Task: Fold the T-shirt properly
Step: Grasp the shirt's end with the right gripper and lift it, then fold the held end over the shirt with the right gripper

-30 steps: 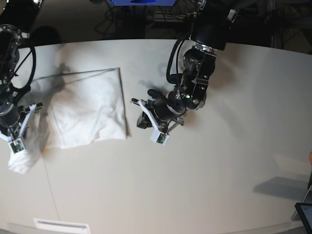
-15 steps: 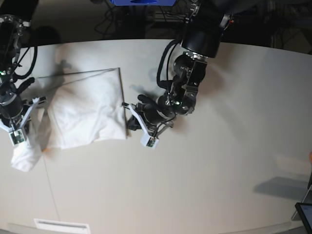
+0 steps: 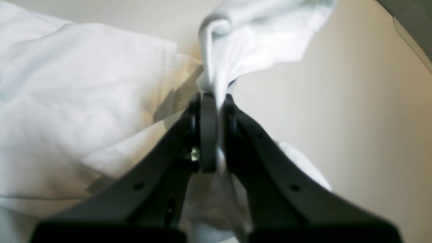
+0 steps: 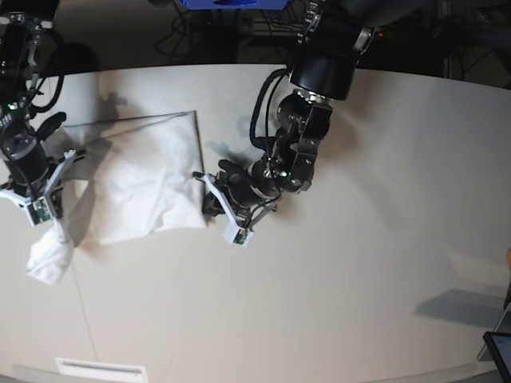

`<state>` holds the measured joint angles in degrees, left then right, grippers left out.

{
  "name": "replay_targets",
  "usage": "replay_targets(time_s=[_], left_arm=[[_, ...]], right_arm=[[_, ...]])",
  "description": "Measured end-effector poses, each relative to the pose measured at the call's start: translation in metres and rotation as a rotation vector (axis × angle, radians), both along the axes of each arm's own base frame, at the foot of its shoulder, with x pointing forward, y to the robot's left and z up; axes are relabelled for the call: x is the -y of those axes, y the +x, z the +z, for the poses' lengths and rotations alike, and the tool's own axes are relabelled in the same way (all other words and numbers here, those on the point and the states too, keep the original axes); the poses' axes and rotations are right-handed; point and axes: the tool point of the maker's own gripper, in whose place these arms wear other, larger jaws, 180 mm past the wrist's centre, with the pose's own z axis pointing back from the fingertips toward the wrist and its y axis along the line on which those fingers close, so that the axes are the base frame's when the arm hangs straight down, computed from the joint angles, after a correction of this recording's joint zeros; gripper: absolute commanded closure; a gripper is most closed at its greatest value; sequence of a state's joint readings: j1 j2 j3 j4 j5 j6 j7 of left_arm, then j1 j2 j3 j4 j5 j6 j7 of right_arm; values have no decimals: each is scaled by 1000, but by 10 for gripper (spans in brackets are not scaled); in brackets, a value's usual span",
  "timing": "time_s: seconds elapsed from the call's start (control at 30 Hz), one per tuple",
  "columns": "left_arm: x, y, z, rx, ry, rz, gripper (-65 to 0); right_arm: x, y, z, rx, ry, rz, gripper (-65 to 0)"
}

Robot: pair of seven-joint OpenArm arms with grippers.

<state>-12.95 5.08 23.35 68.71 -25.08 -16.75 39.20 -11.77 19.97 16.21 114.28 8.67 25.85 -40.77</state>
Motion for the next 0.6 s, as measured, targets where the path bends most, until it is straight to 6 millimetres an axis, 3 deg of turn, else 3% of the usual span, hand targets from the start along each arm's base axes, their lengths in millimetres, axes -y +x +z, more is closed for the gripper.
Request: replay_targets(time_s=[0.23, 0.6], left_arm=[[6, 0, 2, 0, -7, -4, 0], [7, 4, -7, -18, -26, 2, 0]], right_arm=[[-26, -2, -5, 6, 32, 75, 0], [-34, -2, 0, 57, 55, 107, 0]])
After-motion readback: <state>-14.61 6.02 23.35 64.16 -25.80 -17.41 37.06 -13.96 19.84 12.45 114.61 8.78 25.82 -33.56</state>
